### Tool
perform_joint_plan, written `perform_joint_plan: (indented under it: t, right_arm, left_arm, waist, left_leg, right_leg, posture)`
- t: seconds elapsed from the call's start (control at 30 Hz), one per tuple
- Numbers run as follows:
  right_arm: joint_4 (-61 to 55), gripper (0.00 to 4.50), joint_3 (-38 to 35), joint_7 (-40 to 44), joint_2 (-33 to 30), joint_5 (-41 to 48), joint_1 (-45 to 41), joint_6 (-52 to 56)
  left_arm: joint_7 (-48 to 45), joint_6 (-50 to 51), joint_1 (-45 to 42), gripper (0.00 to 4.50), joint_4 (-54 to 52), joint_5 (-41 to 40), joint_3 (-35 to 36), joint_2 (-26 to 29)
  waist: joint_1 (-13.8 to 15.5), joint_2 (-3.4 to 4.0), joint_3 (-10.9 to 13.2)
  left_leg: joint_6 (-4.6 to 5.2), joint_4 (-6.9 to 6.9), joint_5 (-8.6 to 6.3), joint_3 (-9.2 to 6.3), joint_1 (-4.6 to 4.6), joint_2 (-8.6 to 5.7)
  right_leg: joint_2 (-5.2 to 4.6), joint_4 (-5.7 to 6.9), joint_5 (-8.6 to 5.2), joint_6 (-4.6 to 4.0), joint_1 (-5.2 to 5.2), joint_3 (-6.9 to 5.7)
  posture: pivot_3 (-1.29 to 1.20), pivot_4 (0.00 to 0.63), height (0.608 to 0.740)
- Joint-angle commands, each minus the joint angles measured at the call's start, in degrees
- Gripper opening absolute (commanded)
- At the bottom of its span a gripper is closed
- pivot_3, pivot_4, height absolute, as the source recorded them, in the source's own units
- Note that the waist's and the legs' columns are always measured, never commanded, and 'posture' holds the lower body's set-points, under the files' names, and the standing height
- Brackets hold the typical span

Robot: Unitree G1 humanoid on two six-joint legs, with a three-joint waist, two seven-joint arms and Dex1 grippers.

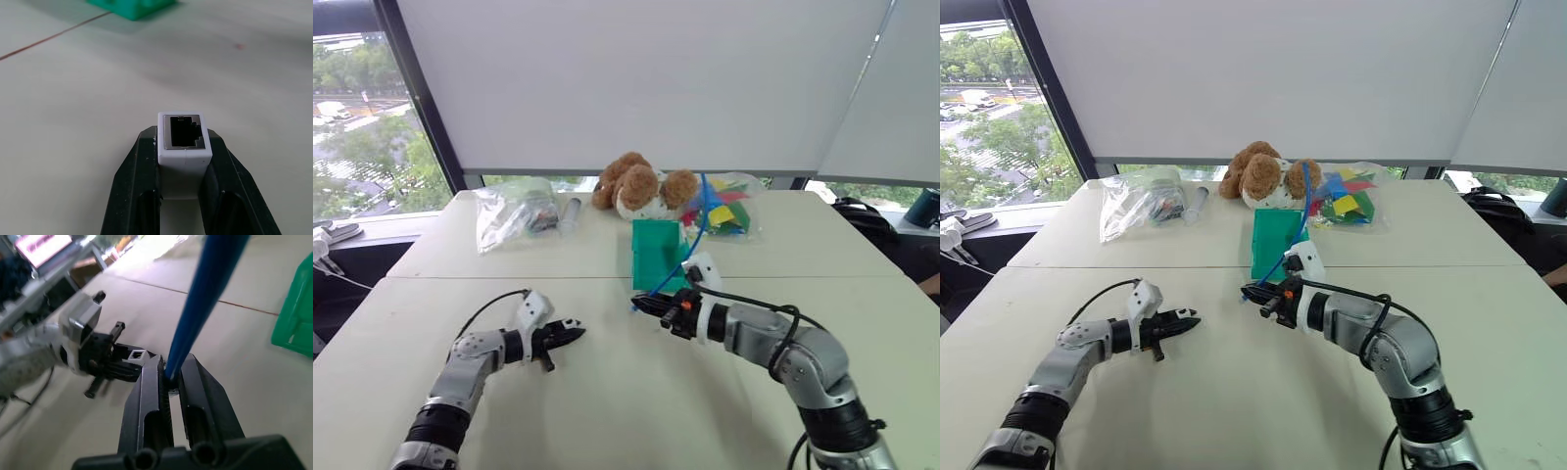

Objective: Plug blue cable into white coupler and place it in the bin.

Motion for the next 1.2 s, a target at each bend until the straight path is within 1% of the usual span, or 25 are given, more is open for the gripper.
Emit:
perform_joint_plan:
  t: [0.03,0.1,0.2,0.33,0.47,0.63,0.83,0.97,1.2]
  right_arm:
    - [-2.0,0.00,4.0,10.8,-5.2,-4.9,-3.3,-7.3]
    - [-0.9,0.00,5.4,14.0,-6.3,-6.4,-4.4,-9.5]
    - [1.0,0.00,6.7,16.7,-6.1,-8.5,-6.0,-11.4]
    - [2.6,0.00,9.4,19.9,-6.1,-11.9,-7.2,-13.2]
    - [4.0,0.00,10.4,20.8,-4.0,-13.3,-7.3,-13.1]
    - [6.2,0.00,12.2,21.1,-1.6,-16.1,-6.7,-14.2]
    - [8.3,0.00,13.1,21.5,-0.4,-19.2,-6.3,-16.3]
    - [9.7,0.00,13.8,22.1,-0.8,-21.7,-6.3,-17.8]
    - [9.1,0.00,13.5,23.9,-2.1,-23.5,-5.5,-18.4]
  left_arm:
    - [-9.6,-1.7,-5.0,0.41,0.6,0.3,-5.6,-1.7]
    - [-12.3,-3.2,-7.1,0.41,2.6,1.3,-7.9,-3.0]
    - [-13.8,-6.9,-10.1,0.41,7.7,3.4,-10.2,-5.3]
    - [-12.9,-13.3,-13.1,0.41,16.0,6.8,-11.4,-7.6]
    - [-11.7,-17.1,-14.8,0.41,21.2,8.5,-11.2,-9.3]
    - [-10.7,-20.1,-15.3,0.41,24.0,9.8,-11.1,-10.1]
    - [-10.3,-21.2,-15.2,0.41,25.0,10.2,-10.8,-10.4]
    - [-10.2,-21.4,-15.0,0.41,24.9,10.3,-10.9,-10.4]
    - [-10.0,-21.6,-15.1,0.41,25.1,10.4,-11.0,-10.5]
  waist:
    - [0.0,-0.01,0.0]
    - [-0.3,0.00,0.0]
    - [-1.0,-0.01,0.0]
    - [-0.9,-0.03,0.0]
    - [-0.7,-0.04,0.0]
    - [-0.5,-0.04,0.0]
    - [0.2,-0.04,0.0]
    - [0.3,-0.04,0.0]
    - [0.3,-0.04,0.0]
  left_leg:
    - [0.01,0.00,0.00,0.01,-0.01,0.00]
    - [0.05,-0.01,-0.02,0.03,-0.01,0.05]
    - [0.06,-0.02,-0.02,0.03,-0.01,0.12]
    - [0.07,0.03,-0.01,0.04,-0.01,0.11]
    - [0.07,0.08,-0.01,0.04,-0.01,0.09]
    - [0.07,0.17,-0.01,0.01,0.00,0.08]
    - [0.06,0.22,-0.01,0.00,0.01,0.07]
    - [0.06,0.22,-0.01,0.00,0.03,0.07]
    - [0.06,0.22,-0.01,0.00,0.09,0.06]
  right_leg:
    - [0.03,-0.05,0.00,0.00,0.01,-0.03]
    - [0.16,-0.11,0.09,0.15,0.01,-0.06]
    - [0.35,-0.06,0.11,0.22,0.00,-0.07]
    - [0.39,0.04,0.11,0.23,-0.03,-0.09]
    - [0.37,0.10,0.12,0.24,-0.01,-0.10]
    - [0.35,0.13,0.12,0.24,0.04,-0.10]
    - [0.35,0.18,0.12,0.24,0.04,-0.10]
    - [0.36,0.22,0.12,0.24,0.04,-0.10]
    - [0.37,0.24,0.12,0.24,0.09,-0.10]
  posture:
    - [0.00,0.150,0.740]
    - [0.00,0.150,0.740]
    - [0.00,0.150,0.740]
    - [0.00,0.150,0.740]
    - [0.00,0.150,0.740]
    - [0.00,0.150,0.740]
    - [0.00,0.150,0.740]
    - [0.00,0.150,0.740]
    - [0.00,0.150,0.740]
